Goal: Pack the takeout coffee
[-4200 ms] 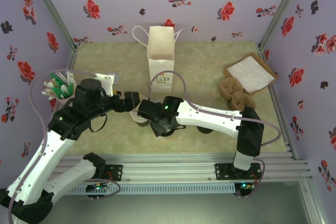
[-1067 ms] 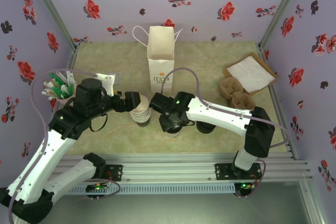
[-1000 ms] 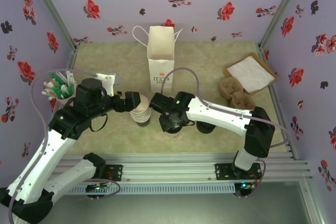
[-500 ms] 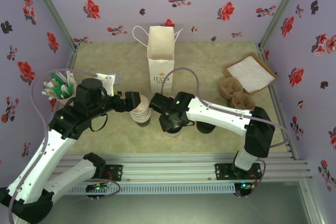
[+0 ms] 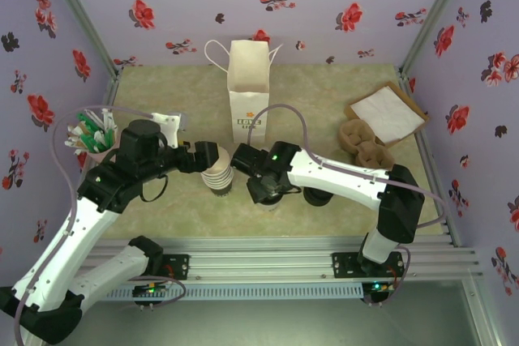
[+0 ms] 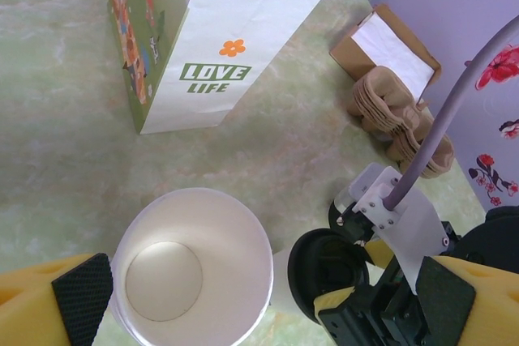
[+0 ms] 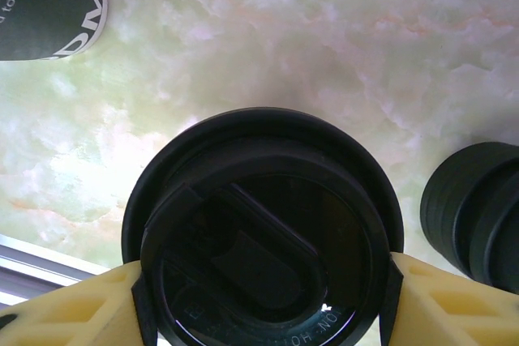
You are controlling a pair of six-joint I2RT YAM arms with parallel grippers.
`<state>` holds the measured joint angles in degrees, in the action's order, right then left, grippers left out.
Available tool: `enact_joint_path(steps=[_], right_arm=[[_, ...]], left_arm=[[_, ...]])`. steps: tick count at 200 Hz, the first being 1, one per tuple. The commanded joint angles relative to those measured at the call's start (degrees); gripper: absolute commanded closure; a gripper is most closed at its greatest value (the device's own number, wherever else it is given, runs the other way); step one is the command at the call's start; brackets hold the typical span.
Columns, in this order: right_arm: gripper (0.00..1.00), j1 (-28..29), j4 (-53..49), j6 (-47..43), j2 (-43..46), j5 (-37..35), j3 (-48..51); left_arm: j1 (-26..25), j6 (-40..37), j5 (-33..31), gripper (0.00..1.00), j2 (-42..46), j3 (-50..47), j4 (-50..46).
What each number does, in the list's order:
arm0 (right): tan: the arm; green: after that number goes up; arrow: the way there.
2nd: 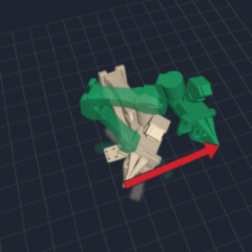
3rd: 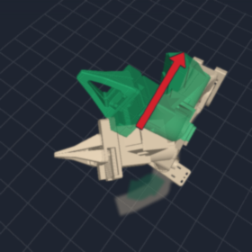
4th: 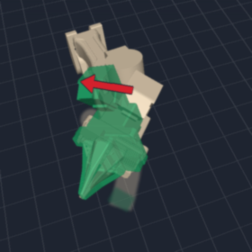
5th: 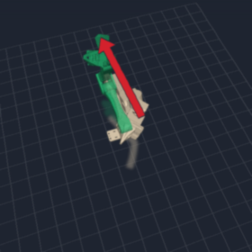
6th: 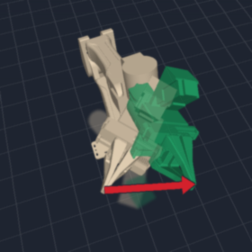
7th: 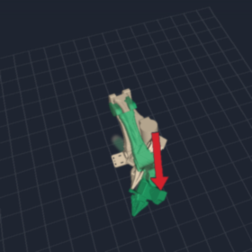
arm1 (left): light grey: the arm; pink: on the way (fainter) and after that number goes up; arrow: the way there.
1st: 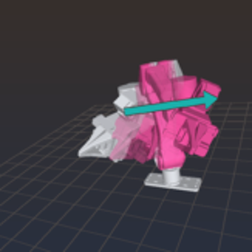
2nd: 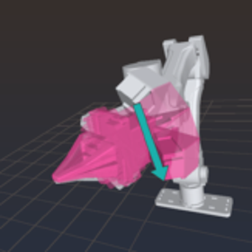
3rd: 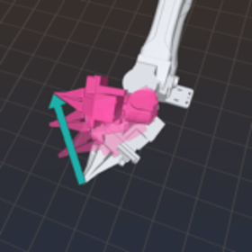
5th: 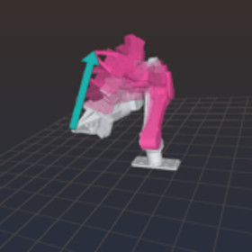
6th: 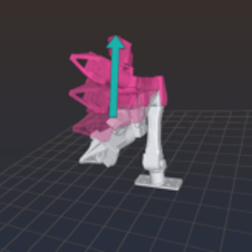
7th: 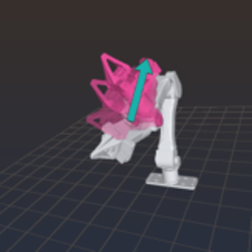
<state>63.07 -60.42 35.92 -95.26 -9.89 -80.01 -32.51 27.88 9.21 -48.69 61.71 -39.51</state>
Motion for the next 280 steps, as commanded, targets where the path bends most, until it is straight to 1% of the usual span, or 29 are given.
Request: enact_joint_path(steps=[1, 49, 84, 131, 169, 200, 219, 228, 244, 256, 263, 280], right_arm=[[0.35, -2.19, -4.86, -4.83, -0.32, -3.59, 3.66], [0.33, -4.78, -4.09, -14.62, 1.45, -3.29, 3.54], [0.25, -7.08, -3.38, -18.86, 2.43, -1.42, 4.28], [0.16, -7.27, -4.02, -18.67, 5.17, 0.66, 0.85], [0.1, -7.3, -2.6, -16.8, 8.75, 1.94, 1.78], [0.09, -7.29, -2.24, -13.68, 11.12, 0.24, 3.09], [0.12, -7.54, -1.31, -9.47, 14.22, -1.18, 5.06], [0.17, -7.86, -0.42, -7.13, 16.17, -1.41, 6.65], [0.3, -8.93, 1.6, -1.96, 20.22, -1.73, 10.37], [0.42, -10.14, 3.78, 1.57, 23.73, -1.16, 13.89], [0.5, -11.02, 5.36, 3.37, 25.85, -0.17, 16.21], [0.64, -13.37, 10.0, 6.7, 30.62, 3.26, 21.65]], left_arm=[[-0.27, -0.29, 0.94, 0.01, -0.09, 1.48, 0.44], [-0.31, -0.48, 1.33, 0.0, -0.9, 2.09, 0.66], [-0.22, -0.51, 1.51, 0.01, -1.41, 2.23, 0.82], [-0.34, -0.56, 2.89, 0.01, -3.13, 3.12, 1.22], [-0.47, -0.48, 3.88, 0.01, -4.49, 3.59, 1.64], [-1.49, -0.98, 3.97, 0.02, -6.76, 5.13, 1.1], [-3.47, -1.97, 3.1, 0.08, -9.04, 7.18, -0.27], [-4.87, -2.4, 2.18, 0.12, -10.25, 8.2, -1.07], [-7.73, -3.02, 0.54, 0.21, -12.88, 9.77, -2.09], [-10.11, -3.43, -0.55, 0.32, -15.19, 11.3, -2.87], [-11.56, -3.65, -1.29, 0.38, -16.47, 12.21, -3.41], [-14.78, -3.93, -2.46, 0.5, -20.05, 14.29, -4.38]])
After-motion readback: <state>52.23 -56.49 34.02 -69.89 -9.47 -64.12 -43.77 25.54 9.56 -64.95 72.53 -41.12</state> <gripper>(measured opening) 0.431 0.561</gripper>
